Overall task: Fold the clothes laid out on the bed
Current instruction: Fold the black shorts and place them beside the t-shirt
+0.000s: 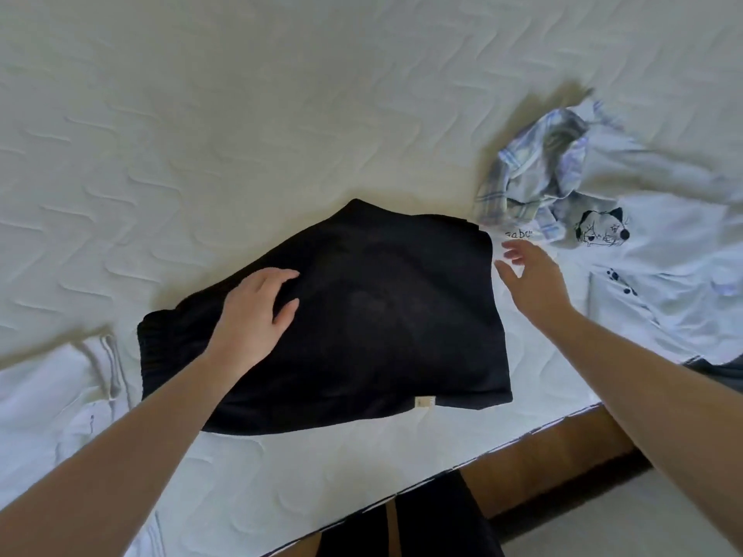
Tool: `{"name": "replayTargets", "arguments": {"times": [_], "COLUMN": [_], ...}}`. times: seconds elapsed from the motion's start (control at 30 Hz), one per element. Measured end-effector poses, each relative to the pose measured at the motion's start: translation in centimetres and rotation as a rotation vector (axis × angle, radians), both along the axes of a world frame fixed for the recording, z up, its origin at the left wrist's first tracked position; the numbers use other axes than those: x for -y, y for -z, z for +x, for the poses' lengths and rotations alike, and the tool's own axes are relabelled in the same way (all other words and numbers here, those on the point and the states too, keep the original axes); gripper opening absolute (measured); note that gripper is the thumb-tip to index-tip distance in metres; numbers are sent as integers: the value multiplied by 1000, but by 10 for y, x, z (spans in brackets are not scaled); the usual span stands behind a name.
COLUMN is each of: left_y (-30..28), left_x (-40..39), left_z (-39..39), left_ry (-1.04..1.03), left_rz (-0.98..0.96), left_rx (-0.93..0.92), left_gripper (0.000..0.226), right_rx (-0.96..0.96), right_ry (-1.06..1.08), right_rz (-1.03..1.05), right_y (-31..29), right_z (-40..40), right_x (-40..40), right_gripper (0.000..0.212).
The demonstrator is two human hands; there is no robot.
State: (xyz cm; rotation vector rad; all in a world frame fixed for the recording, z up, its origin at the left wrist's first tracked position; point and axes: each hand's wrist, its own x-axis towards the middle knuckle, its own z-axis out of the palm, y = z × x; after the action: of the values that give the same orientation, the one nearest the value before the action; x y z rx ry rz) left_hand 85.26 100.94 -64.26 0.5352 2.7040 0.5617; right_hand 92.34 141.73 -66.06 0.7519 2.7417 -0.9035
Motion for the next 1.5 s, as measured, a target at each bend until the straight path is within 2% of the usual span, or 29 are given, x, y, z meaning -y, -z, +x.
{"name": "replayTargets", "arguments": {"times": [0.07,0.23,0.33,0.43,0.57,0.63,0.7,0.8,0.9,1.0,1.07,1.13,1.23,1.33,1.4,1.5], "left_y": [4,20,27,30,30,31,32,35,38,37,37,39,46,48,46,42], "left_x": [-32,-101,-135,-167,-209,-226,-239,-252,-260,-269,-274,-278,-277,-262,-242,-200], "left_z": [-10,-38,-56,-73,-89,-91,-92,-94,-97,-101,-102,-104,-105,-110,-117,-126], "left_ry": [56,108,157,255,452,509,505,413,351,348,338,317,280,211,165,115], "left_rz": [22,36,22,-28,-128,-160,-177,-184,-162,-104,-27,11,-62,-103,-123,-199], "left_rx": [36,10,-46,-107,-59,-6,90,257,306,321,308,234,18,-107,-94,38], "left_gripper": [41,42,43,44,48,55,65,72,54,41,38,36,35,37,43,50], "right_rx": [36,51,-14,12,16,-38,-61,-27,-41,-35,-2,33,100,144,163,206], "right_ry": [84,308,421,443,535,551,545,500,494,436,332,194,20,-31,-5,46], "right_rz": [-85,-295,-471,-634,-968,-1038,-1036,-1019,-969,-823,-749,-771,-715,-566,-505,-362], "right_y": [9,24,23,22,18,17,17,16,14,16,19,22,27,32,35,39], "right_z": [2,-23,-46,-63,-80,-89,-96,-105,-111,-107,-101,-95,-92,-96,-101,-107], "right_x": [0,1,2,1,-1,-4,-11,-25,-36,-41,-40,-38,-38,-36,-31,-20], "right_gripper": [30,48,42,45,40,28,20,26,27,24,19,23,46,62,62,55]}}
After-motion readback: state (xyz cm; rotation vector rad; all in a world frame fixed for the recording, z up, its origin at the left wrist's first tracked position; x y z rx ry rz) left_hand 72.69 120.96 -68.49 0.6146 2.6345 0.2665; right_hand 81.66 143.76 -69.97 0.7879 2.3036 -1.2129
